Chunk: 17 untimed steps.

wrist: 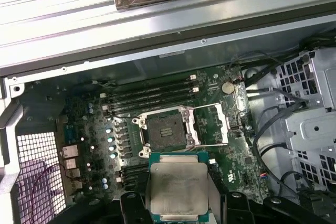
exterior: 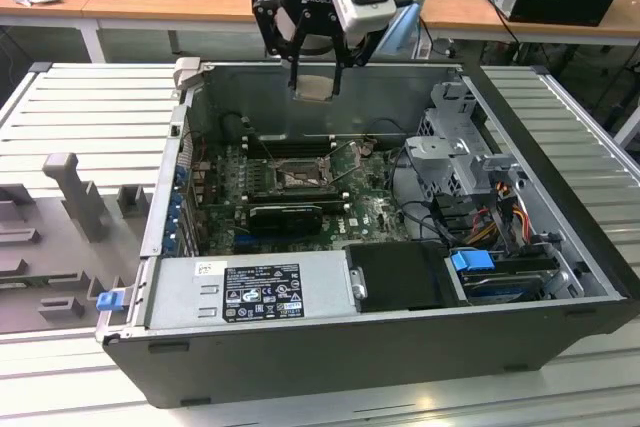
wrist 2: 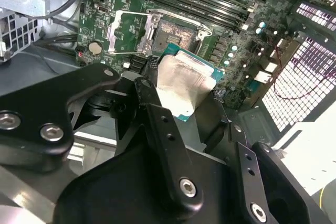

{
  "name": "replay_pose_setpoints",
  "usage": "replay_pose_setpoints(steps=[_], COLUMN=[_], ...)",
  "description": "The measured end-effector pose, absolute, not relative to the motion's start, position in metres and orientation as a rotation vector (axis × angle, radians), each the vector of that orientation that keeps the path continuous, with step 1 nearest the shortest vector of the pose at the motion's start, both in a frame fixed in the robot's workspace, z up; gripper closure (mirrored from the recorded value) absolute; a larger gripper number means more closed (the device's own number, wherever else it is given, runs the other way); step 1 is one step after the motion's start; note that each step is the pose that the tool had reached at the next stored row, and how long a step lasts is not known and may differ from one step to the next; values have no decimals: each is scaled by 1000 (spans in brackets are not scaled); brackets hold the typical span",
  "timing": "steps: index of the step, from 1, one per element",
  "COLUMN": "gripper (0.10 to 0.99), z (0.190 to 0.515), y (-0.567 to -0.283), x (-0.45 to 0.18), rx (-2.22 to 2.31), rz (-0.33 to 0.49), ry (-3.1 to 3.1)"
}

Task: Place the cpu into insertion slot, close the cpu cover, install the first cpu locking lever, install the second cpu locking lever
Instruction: 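Place the cpu into insertion slot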

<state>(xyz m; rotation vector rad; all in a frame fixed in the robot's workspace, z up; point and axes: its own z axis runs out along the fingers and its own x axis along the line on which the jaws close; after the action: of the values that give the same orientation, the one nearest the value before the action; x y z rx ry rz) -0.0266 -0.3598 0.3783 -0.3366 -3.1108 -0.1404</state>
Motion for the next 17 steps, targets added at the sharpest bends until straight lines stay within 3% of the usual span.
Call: replay_pose_setpoints(steps=[17], gripper=[557], z=[378], y=[-360], x=[-27], rx=[-725], rz=[-139], ry=[-3056])
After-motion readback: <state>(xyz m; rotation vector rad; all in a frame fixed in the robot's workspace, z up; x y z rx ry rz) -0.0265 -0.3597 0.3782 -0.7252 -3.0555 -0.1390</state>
